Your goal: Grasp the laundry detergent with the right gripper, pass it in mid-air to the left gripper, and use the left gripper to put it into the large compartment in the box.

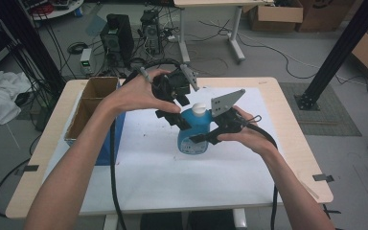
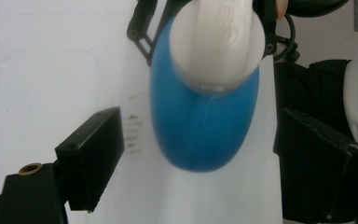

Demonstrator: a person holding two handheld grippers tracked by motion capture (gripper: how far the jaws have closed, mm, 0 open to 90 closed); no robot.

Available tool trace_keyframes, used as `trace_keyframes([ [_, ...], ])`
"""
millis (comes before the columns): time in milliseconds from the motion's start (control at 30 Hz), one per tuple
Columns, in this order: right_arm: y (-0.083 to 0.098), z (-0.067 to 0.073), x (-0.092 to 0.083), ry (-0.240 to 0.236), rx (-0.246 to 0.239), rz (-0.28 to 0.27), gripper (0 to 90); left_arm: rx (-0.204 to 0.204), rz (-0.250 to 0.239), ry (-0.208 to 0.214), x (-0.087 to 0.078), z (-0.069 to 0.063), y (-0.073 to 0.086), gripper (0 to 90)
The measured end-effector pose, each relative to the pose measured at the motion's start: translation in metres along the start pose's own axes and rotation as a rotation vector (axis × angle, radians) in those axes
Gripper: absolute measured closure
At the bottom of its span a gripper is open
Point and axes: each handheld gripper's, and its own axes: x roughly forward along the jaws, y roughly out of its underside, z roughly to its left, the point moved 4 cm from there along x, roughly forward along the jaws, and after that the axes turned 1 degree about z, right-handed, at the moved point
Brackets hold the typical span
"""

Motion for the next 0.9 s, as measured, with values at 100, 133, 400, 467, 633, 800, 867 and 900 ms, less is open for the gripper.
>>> trace_keyframes([
  [100,0.0,-0.001,0.0,0.0,0.002,-0.007,46.1,0.003,0.0,0.006,0.005,-0.001,-0.003,16.9],
  [133,-0.001,-0.001,0.0,-0.002,0.002,-0.013,46.1,0.005,0.0,0.006,0.006,-0.001,-0.004,16.9],
  [400,0.0,-0.002,0.0,-0.005,0.006,-0.01,46.0,0.004,0.004,0.001,0.013,-0.001,-0.009,17.4],
  [467,0.0,-0.001,0.0,-0.006,0.006,-0.009,46.0,0.005,0.002,0.004,0.015,-0.001,-0.01,17.6],
  [633,-0.001,-0.002,0.0,-0.002,0.008,-0.015,46.0,0.013,0.015,0.003,0.02,-0.003,-0.012,18.6],
  [800,-0.001,-0.001,0.0,0.0,0.007,-0.012,46.0,0.017,0.011,-0.007,0.021,-0.003,-0.014,22.5],
  [867,-0.001,-0.001,0.001,-0.001,0.007,-0.011,46.0,0.017,0.014,-0.011,0.022,-0.003,-0.014,23.1],
  [900,-0.001,-0.001,0.0,-0.001,0.009,-0.012,45.9,0.023,0.02,-0.012,0.022,-0.003,-0.014,24.1],
])
